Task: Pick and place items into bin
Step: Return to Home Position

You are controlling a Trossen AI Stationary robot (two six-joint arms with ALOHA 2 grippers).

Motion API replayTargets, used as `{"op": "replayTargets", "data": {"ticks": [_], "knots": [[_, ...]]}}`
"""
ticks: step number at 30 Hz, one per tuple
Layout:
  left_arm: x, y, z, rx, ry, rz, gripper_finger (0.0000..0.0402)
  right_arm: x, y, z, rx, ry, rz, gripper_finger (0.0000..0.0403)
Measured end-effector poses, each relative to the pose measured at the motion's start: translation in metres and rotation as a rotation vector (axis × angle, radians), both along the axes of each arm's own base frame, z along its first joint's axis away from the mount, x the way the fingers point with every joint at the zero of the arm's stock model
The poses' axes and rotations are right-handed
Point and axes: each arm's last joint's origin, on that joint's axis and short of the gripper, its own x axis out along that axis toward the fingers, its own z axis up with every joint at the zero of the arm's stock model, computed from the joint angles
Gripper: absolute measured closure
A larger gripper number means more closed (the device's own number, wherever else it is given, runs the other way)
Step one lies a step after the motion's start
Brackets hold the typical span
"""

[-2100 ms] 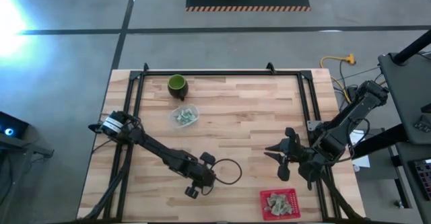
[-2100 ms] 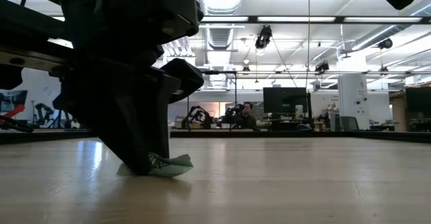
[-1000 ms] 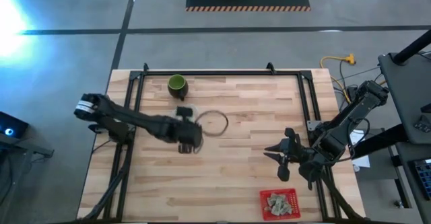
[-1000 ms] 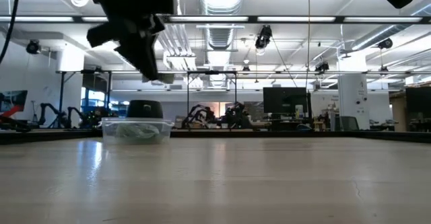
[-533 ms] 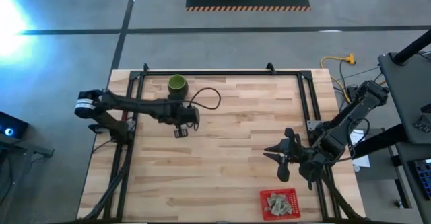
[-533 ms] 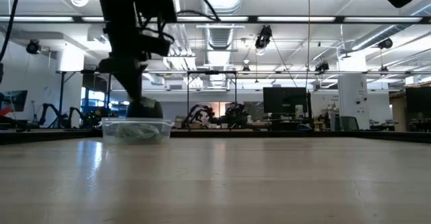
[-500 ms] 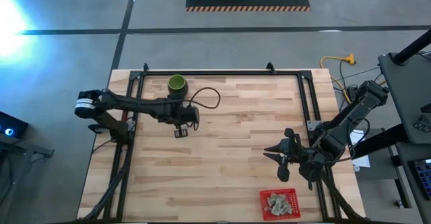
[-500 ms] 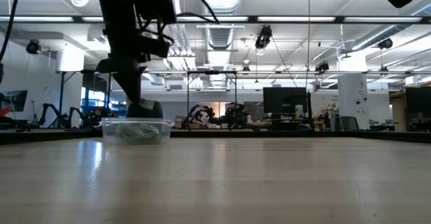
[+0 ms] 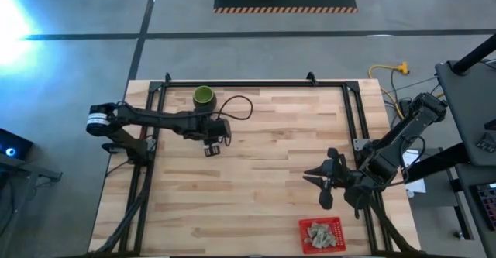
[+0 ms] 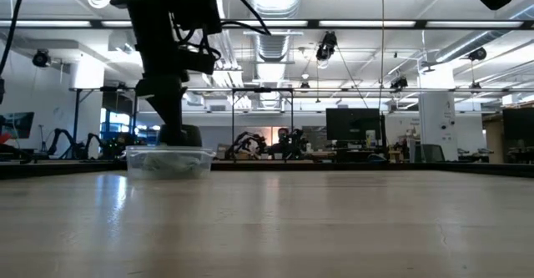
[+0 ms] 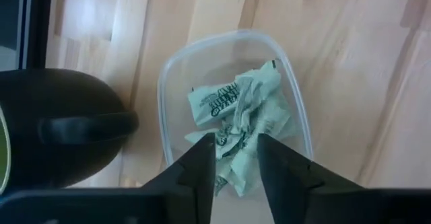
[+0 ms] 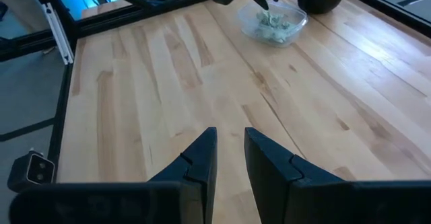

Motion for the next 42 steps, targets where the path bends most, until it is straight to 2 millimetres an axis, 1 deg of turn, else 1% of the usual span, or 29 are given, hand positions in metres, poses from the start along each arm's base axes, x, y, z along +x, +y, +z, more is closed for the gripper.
{"op": "replayTargets", "data": {"ticks": [3, 5, 7, 9, 13, 16, 19, 21, 24, 26, 28, 32, 36, 38, 42], "knots": [[0.004, 0.000, 0.002, 0.008, -0.026, -0.020, 0.0298, 0.001, 0.001, 0.001, 0.016, -0.014, 0.000, 0.0335], [0.006, 0.000, 0.009, 0.005, -0.039, -0.021, 0.0295, 0.003, 0.003, 0.004, 0.045, -0.041, 0.000, 0.0335], [0.010, -0.001, 0.020, -0.010, -0.071, -0.030, 0.0294, 0.004, 0.004, 0.006, 0.046, -0.054, 0.009, 0.0335], [0.014, -0.004, 0.036, -0.022, -0.120, -0.044, 0.0294, 0.004, 0.004, 0.010, 0.025, -0.059, 0.022, 0.0335], [0.019, -0.008, 0.077, -0.033, -0.265, -0.119, 0.0294, 0.005, 0.004, 0.027, -0.059, -0.107, 0.022, 0.0335], [0.023, -0.010, 0.109, -0.040, -0.468, -0.168, 0.0294, 0.006, 0.004, 0.042, -0.158, -0.125, 0.052, 0.0335], [0.018, -0.011, 0.132, -0.029, -0.662, -0.181, 0.0294, 0.006, 0.004, 0.057, -0.236, -0.132, 0.102, 0.0335], [0.012, -0.012, 0.141, -0.014, -0.760, -0.203, 0.0294, 0.006, 0.005, 0.064, -0.267, -0.128, 0.146, 0.0335], [-0.002, -0.013, 0.141, -0.005, -0.854, -0.226, 0.0294, -0.001, -0.003, 0.069, -0.272, -0.111, 0.151, 0.0335], [-0.011, -0.015, 0.136, -0.010, -0.938, -0.246, 0.0294, -0.010, -0.015, 0.068, -0.235, -0.104, 0.118, 0.0335], [-0.020, -0.017, 0.129, -0.037, -1.035, -0.267, 0.0294, -0.020, -0.026, 0.063, -0.192, -0.106, 0.092, 0.0335], [-0.037, -0.021, 0.108, -0.104, -1.207, -0.330, 0.0294, -0.036, -0.041, 0.057, -0.132, -0.160, 0.081, 0.0335], [-0.056, -0.023, 0.090, -0.148, -1.325, -0.332, 0.0294, -0.047, -0.053, 0.051, -0.130, -0.229, 0.104, 0.0335], [-0.065, -0.025, 0.085, -0.159, -1.384, -0.336, 0.0294, -0.051, -0.061, 0.050, -0.111, -0.272, 0.146, 0.0335], [-0.078, -0.027, 0.078, -0.175, -1.472, -0.383, 0.0294, -0.053, -0.075, 0.045, -0.058, -0.359, 0.342, 0.0335]]}}
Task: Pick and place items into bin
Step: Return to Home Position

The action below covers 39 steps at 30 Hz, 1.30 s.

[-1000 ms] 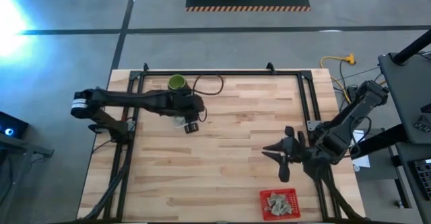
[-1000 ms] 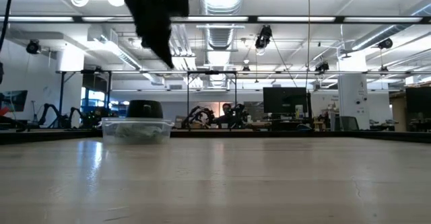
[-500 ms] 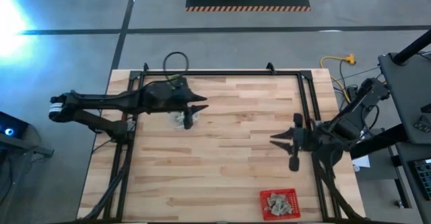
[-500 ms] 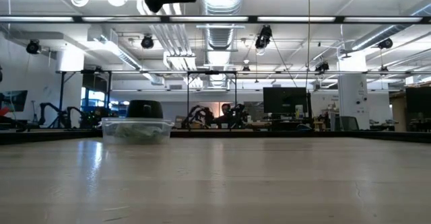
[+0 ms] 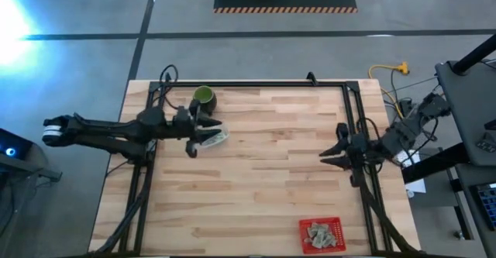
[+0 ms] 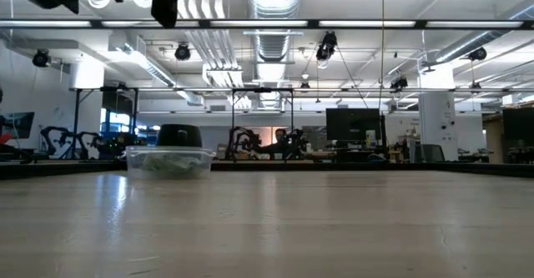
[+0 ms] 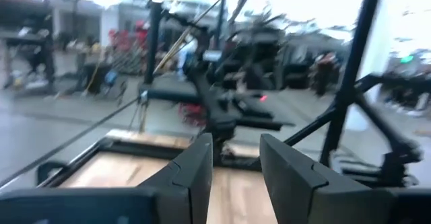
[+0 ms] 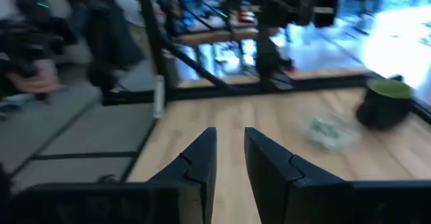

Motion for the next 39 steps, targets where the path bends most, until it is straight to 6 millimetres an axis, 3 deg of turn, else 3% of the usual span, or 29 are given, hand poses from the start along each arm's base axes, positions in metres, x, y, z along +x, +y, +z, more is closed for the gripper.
{"op": "replayTargets", "data": {"ticks": [4, 10, 13, 24, 30, 39], "knots": [[-0.007, -0.002, -0.001, 0.016, -0.066, -0.057, 0.0294, 0.001, -0.015, -0.012, 0.019, -0.069, 0.082, 0.0335], [-0.009, -0.006, -0.001, 0.049, -0.073, -0.096, 0.0294, -0.002, -0.032, -0.037, 0.013, -0.059, 0.037, 0.0335], [-0.019, -0.006, -0.002, 0.082, -0.118, -0.092, 0.0294, -0.010, -0.038, -0.040, 0.008, -0.103, 0.014, 0.0335], [-0.064, -0.008, -0.044, 0.021, -0.278, -0.095, 0.0294, -0.049, -0.056, -0.063, 0.088, -0.304, -0.113, 0.0335], [-0.069, -0.009, -0.058, 0.022, -0.357, -0.098, 0.0294, -0.041, -0.053, -0.084, 0.146, -0.247, -0.080, 0.0335], [-0.076, -0.011, -0.072, 0.035, -0.453, -0.180, 0.0294, -0.032, -0.052, -0.101, 0.177, -0.362, 0.008, 0.0335]]}}
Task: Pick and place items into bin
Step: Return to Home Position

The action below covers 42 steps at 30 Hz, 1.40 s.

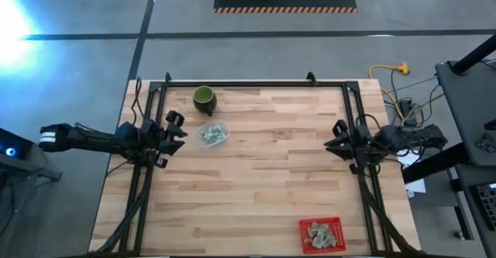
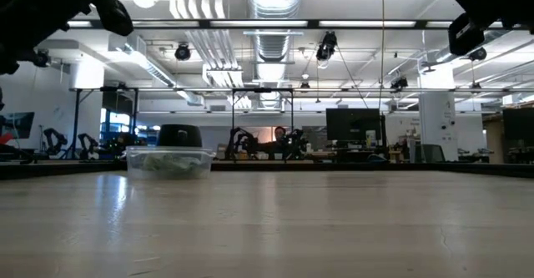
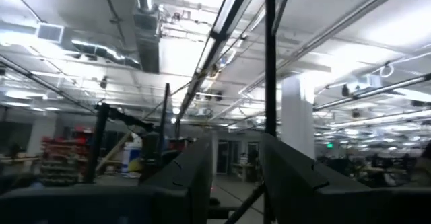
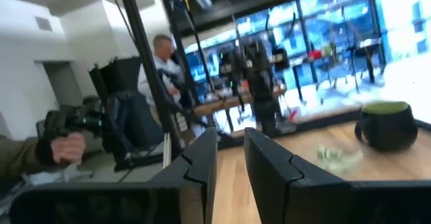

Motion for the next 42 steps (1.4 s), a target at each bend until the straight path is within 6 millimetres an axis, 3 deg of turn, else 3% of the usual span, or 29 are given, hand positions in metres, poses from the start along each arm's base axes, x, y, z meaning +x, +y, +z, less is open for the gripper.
{"op": "replayTargets", "data": {"ticks": [9, 15, 24, 42], "knots": [[0.002, 0.000, -0.002, -0.039, 0.025, -0.026, 0.0294, 0.007, -0.002, -0.020, 0.024, -0.038, -0.007, 0.0335], [0.003, 0.000, -0.003, -0.047, 0.036, -0.017, 0.0294, 0.007, -0.003, -0.020, -0.009, -0.044, -0.021, 0.0335], [-0.009, 0.000, 0.005, 0.173, -0.084, 0.168, 0.0322, 0.007, -0.003, -0.019, 0.000, -0.052, -0.024, 0.0335], [-0.024, -0.002, -0.018, 0.091, 0.200, 0.046, 0.0359, 0.007, -0.005, -0.019, 0.025, -0.046, -0.082, 0.0335]]}}
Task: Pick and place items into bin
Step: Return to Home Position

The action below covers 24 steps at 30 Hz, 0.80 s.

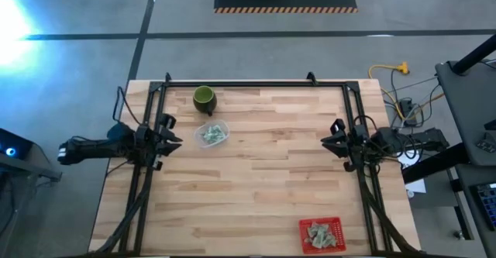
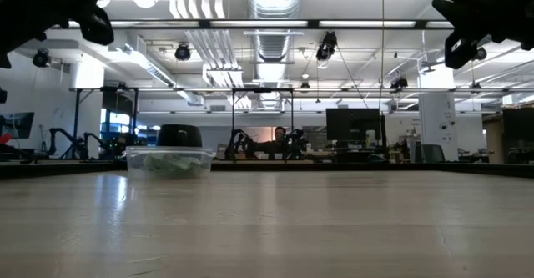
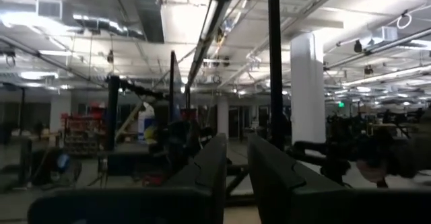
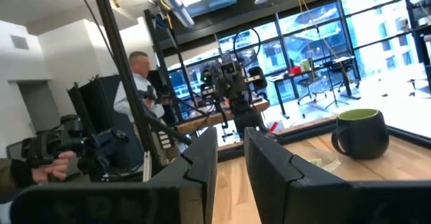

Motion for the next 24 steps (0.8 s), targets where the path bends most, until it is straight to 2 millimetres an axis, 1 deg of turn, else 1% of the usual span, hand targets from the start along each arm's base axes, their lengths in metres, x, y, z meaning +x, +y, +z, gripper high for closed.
{"op": "replayTargets", "data": {"ticks": [6, 10, 13, 20, 24], "knots": [[-0.001, -0.002, -0.004, -0.005, 0.050, -0.061, 0.0359, 0.001, 0.000, -0.004, 0.032, 0.043, -0.009, 0.0335], [0.001, -0.003, -0.009, -0.027, 0.130, -0.112, 0.0359, 0.001, 0.000, -0.005, 0.032, 0.050, -0.010, 0.0335], [0.001, -0.003, -0.010, -0.043, 0.151, -0.138, 0.0359, 0.001, 0.000, -0.005, 0.024, 0.055, -0.011, 0.0335], [0.002, -0.004, -0.017, -0.043, 0.204, -0.164, 0.0360, 0.003, -0.001, -0.018, 0.052, 0.192, -0.029, 0.0335], [0.003, -0.004, -0.019, -0.041, 0.221, -0.169, 0.0360, 0.003, -0.001, -0.016, 0.011, 0.166, -0.038, 0.0335]]}}
